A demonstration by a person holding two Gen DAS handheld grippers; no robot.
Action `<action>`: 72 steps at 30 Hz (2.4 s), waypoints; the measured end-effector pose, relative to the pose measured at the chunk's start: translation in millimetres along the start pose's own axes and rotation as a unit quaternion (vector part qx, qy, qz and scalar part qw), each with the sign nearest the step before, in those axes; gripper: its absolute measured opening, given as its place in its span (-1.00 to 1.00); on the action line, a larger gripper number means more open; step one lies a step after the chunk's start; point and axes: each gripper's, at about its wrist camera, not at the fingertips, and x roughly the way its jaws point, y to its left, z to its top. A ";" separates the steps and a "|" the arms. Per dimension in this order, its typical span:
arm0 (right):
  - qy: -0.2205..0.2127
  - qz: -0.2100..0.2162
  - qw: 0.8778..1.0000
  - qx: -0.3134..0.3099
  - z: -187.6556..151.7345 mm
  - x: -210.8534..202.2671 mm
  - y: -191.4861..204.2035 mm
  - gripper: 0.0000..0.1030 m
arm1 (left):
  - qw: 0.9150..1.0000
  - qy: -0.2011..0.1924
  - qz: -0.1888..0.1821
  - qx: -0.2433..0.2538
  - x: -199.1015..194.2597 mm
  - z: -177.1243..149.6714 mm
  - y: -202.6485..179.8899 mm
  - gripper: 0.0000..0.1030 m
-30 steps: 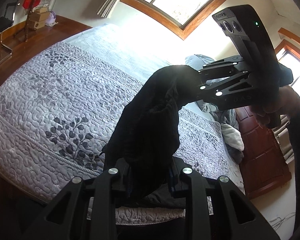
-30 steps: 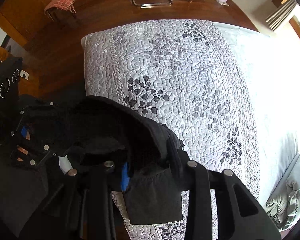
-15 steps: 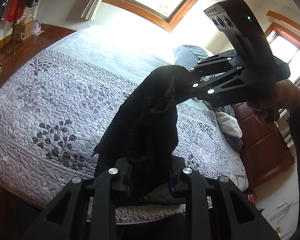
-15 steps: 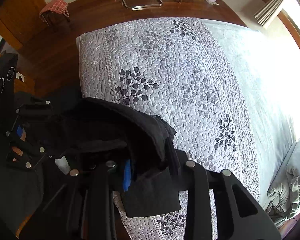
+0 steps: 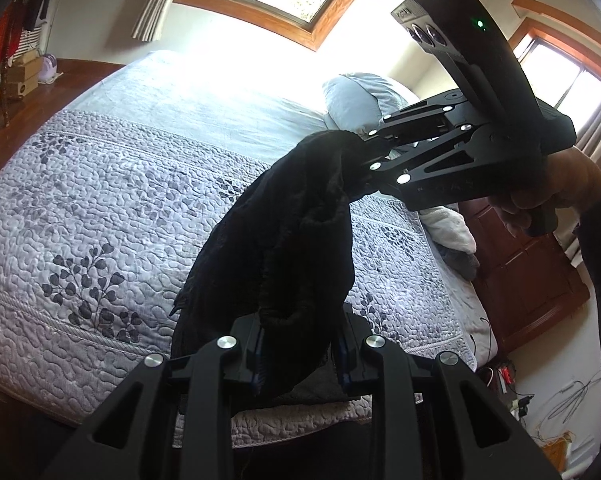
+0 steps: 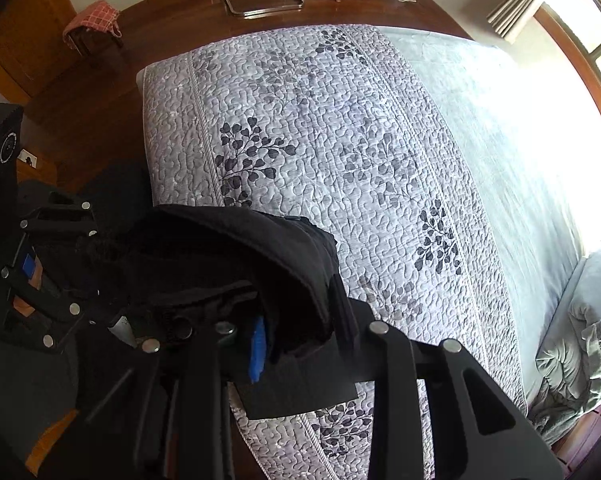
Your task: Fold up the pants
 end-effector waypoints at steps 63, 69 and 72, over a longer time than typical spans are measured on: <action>0.016 -0.037 0.996 0.082 -163.8 43.5 -44.7 -0.53 | 0.989 0.111 -0.052 0.082 112.9 -51.8 -96.0 -0.51; 0.015 -0.037 0.996 0.081 -180.6 55.3 -48.2 -0.53 | 0.987 0.124 -0.052 0.085 129.2 -57.7 -103.3 -0.51; 0.012 -0.035 0.996 0.083 -189.6 60.8 -51.8 -0.53 | 0.986 0.130 -0.051 0.089 137.9 -60.5 -106.3 -0.51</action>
